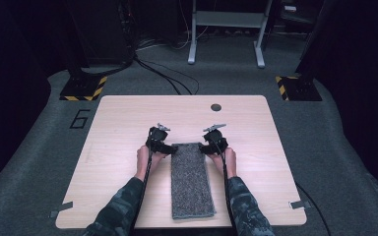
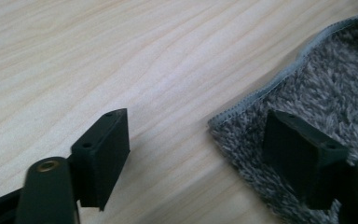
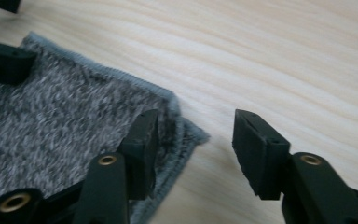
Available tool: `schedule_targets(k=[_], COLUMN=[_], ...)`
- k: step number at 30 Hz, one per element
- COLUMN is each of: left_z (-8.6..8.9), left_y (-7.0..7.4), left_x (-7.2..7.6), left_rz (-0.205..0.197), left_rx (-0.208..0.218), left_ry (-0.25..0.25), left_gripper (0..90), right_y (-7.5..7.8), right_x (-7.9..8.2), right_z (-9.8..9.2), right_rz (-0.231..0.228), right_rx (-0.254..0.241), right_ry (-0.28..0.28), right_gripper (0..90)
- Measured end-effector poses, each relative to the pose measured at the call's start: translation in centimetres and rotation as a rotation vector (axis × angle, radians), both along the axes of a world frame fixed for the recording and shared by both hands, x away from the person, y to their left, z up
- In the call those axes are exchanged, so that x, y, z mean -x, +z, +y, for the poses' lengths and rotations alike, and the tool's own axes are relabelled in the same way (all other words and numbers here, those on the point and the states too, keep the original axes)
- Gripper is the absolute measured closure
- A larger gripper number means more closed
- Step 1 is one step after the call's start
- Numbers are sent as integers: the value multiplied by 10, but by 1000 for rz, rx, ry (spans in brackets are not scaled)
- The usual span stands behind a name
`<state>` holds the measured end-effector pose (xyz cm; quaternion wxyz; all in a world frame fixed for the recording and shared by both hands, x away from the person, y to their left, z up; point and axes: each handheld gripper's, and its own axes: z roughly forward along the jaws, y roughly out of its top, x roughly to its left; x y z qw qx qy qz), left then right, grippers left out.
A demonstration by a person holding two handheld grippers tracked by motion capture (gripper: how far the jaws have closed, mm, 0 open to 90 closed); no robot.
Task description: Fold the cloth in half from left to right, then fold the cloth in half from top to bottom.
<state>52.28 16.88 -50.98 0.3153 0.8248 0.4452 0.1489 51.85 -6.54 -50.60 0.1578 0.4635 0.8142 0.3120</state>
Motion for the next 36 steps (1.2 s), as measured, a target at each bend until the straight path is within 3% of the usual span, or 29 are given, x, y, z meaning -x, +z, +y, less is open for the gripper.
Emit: schedule_targets(k=[6,10,13,19,23,36], left_z=[-5,-11,-12,-14,-14,-19], left_y=[0,-1,0,0,0,-1], left_x=[3,6,8,9,9,11], left_rz=[-8,-24,-24,-12,-15,-31], left_rx=[-20,-16,-12,-8,-8,-2], left_ry=[-36,-47,-54,-79,-75,-56], left_gripper=[410,541,621,708,735,847], right_y=[-4,-4,-4,-3,-5,-8], right_x=[-2,-2,0,0,0,7], right_z=[0,1,2,4,0,2], right_rz=[4,3,-1,24,43,-4], right_rx=[-16,-6,-11,-26,-78,-77], right_ry=[9,37,26,27,18,-8], right_gripper=[615,678,721,835,858,864])
